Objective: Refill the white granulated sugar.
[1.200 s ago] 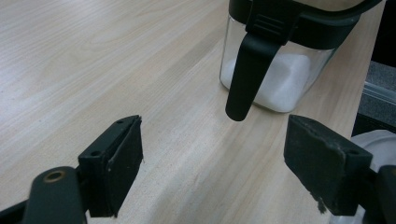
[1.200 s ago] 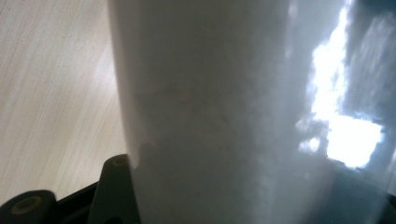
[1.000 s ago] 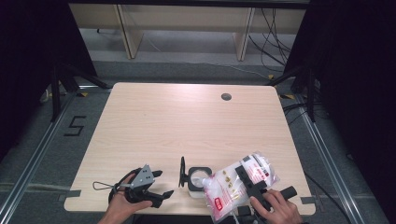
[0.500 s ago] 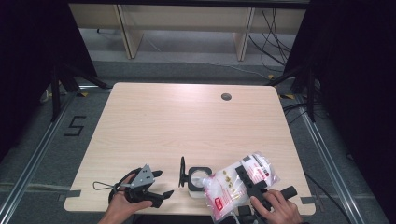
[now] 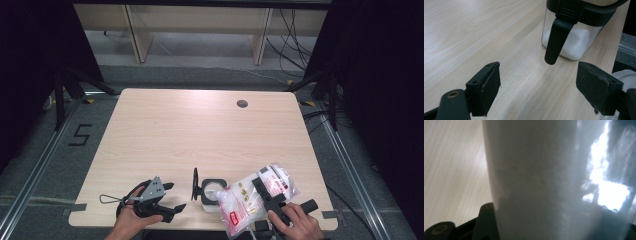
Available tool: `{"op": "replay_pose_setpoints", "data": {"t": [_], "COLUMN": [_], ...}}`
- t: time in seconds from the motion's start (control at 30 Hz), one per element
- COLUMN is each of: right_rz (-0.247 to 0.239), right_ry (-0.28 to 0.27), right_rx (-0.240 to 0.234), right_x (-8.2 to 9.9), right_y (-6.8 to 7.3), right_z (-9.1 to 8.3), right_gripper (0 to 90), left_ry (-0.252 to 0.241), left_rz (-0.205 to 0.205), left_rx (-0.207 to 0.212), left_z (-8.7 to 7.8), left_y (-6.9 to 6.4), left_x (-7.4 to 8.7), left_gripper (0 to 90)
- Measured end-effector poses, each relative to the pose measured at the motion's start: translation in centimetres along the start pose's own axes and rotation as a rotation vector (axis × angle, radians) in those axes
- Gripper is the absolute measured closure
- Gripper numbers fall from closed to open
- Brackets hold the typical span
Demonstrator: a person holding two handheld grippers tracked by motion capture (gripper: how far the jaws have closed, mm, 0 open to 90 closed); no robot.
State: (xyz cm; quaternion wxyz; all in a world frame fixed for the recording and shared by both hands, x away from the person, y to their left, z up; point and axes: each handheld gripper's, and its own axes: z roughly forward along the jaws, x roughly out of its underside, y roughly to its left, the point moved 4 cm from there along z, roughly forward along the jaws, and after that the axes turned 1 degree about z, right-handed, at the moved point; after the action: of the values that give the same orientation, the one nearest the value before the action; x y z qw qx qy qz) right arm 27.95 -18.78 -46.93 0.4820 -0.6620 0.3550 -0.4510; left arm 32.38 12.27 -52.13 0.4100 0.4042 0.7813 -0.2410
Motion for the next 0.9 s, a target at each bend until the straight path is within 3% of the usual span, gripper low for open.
{"op": "replay_pose_setpoints", "data": {"t": [0.07,0.1,0.13,0.2,0.23,0.37,0.43,0.57,0.63,0.73,0.87,0.9], "right_rz": [-0.001,0.000,0.001,0.001,-0.001,-0.020,-0.020,-0.011,-0.018,-0.027,-0.003,-0.009], "right_ry": [-0.002,-0.002,-0.001,-0.001,-0.001,-0.012,-0.009,-0.009,-0.011,-0.016,0.000,-0.003], "right_rx": [0.001,0.000,-0.001,0.001,0.002,0.007,0.010,0.006,0.011,0.005,0.000,0.004], "right_x": [-0.02,-0.02,-0.01,0.01,0.00,0.02,0.05,0.09,0.06,0.09,0.23,0.25], "right_y": [0.01,0.02,0.03,0.02,0.01,-0.18,-0.20,-0.12,-0.20,-0.22,-0.04,-0.11], "right_z": [0.04,0.02,0.01,0.01,0.04,0.10,0.13,0.09,0.13,0.13,0.08,0.08], "right_gripper": [49.2,49.2,49.2,49.2,49.2,49.2,49.3,49.3,49.3,49.3,49.3,49.4], "left_ry": [-0.001,-0.004,-0.002,-0.001,-0.001,-0.010,-0.004,-0.008,-0.004,-0.009,0.002,-0.003], "left_rz": [0.003,0.028,0.004,-0.001,0.016,-0.003,0.025,0.000,0.026,0.020,0.035,0.002], "left_rx": [-0.001,0.000,-0.003,0.000,0.002,-0.002,-0.002,-0.004,-0.002,0.000,-0.001,-0.002], "left_z": [-0.04,-0.05,-0.05,-0.04,-0.06,-0.02,-0.07,-0.03,-0.08,-0.06,-0.18,-0.14], "left_y": [0.03,0.14,0.01,-0.01,0.08,-0.04,0.17,-0.02,0.16,0.08,0.22,0.00], "left_x": [-0.04,-0.09,-0.03,-0.01,-0.05,-0.04,-0.09,-0.06,-0.10,-0.10,-0.10,-0.05], "left_gripper": [19.3,19.3,19.3,19.3,19.3,19.3,19.3,19.3,19.3,19.3,19.3,19.3]}}
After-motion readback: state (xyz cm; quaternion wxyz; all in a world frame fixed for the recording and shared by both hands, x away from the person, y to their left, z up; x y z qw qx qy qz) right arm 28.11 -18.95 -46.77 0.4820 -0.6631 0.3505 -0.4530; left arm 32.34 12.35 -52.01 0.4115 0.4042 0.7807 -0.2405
